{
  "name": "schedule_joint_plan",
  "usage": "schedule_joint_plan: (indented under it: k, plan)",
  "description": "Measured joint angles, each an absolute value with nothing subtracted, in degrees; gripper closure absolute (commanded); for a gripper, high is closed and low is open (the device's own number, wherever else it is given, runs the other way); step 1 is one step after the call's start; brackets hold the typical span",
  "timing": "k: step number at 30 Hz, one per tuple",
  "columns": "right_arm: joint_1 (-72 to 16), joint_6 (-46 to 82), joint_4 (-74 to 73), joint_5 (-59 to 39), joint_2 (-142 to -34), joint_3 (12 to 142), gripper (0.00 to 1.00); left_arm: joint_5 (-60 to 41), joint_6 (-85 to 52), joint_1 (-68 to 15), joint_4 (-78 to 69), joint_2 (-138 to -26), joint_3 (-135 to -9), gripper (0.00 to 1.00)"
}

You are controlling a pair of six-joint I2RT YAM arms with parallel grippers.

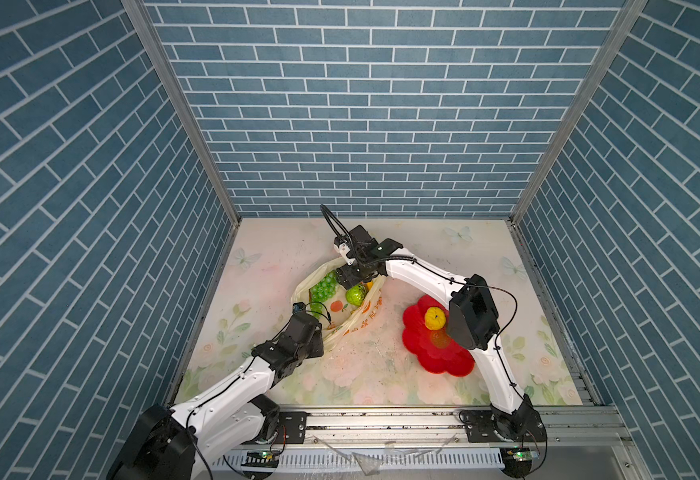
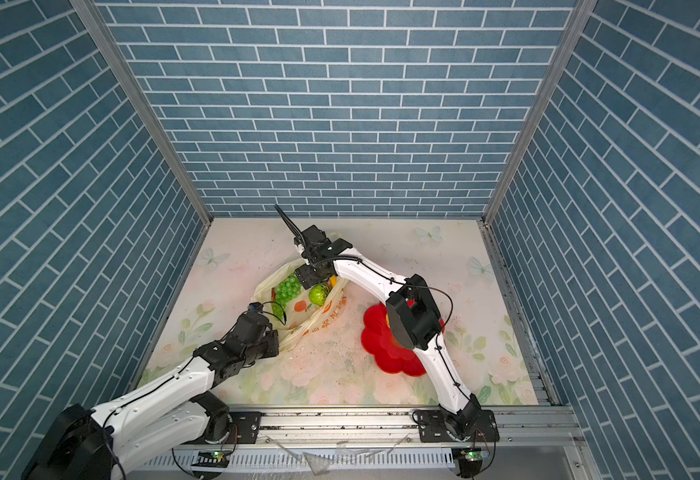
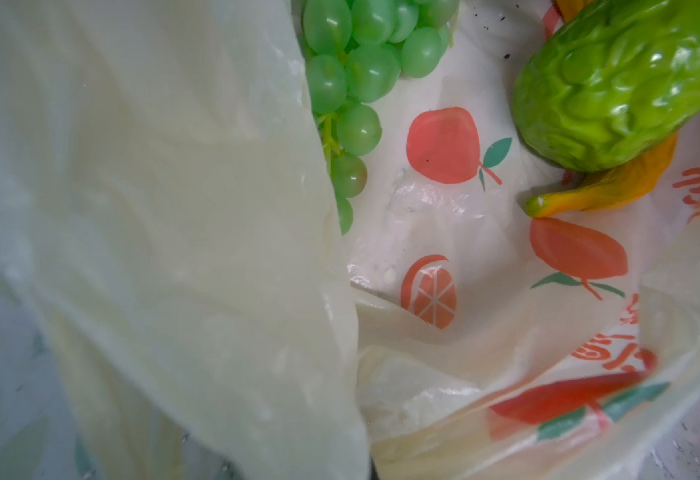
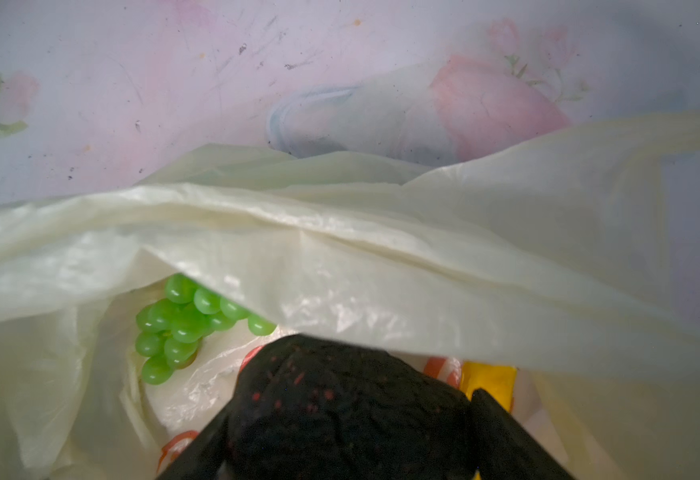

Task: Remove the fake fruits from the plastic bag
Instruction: 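Lift the dark fruit out of the bag toward the red plate, then lower the dark fruit into the red plate and open the right gripper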

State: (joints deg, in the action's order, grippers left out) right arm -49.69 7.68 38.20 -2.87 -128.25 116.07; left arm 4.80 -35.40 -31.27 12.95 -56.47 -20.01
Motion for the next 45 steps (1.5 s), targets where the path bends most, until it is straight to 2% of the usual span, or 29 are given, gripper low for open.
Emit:
schedule_joint_plan:
  k: [9,18,25,34,45]
  plan:
    - [-49.8,9.9,36.8,-1.5,-113.3,104.6,0.26,2.9,-32.1,-28.6,9.3,-63.1,-23.1,1.0]
    - [-49.8,15.5,37.8,4.4,-93.8,83.5,0.26,1.8,-29.6,-26.8,7.1,-64.8,-23.7,1.0]
    - [-49.8,24.4,39.5,7.7,-84.1,70.8,0.26,1.7,-28.6,-26.5,5.1,-65.7,-23.7,1.0]
    - [-49.8,37.9,34.8,8.5,-77.2,55.7,0.26,1.7,-27.6,-26.5,3.3,-66.1,-23.7,1.0]
    - [-49.8,47.7,22.6,8.9,-75.7,41.8,0.26,1.4,-27.6,-26.5,1.7,-66.0,-23.5,1.0]
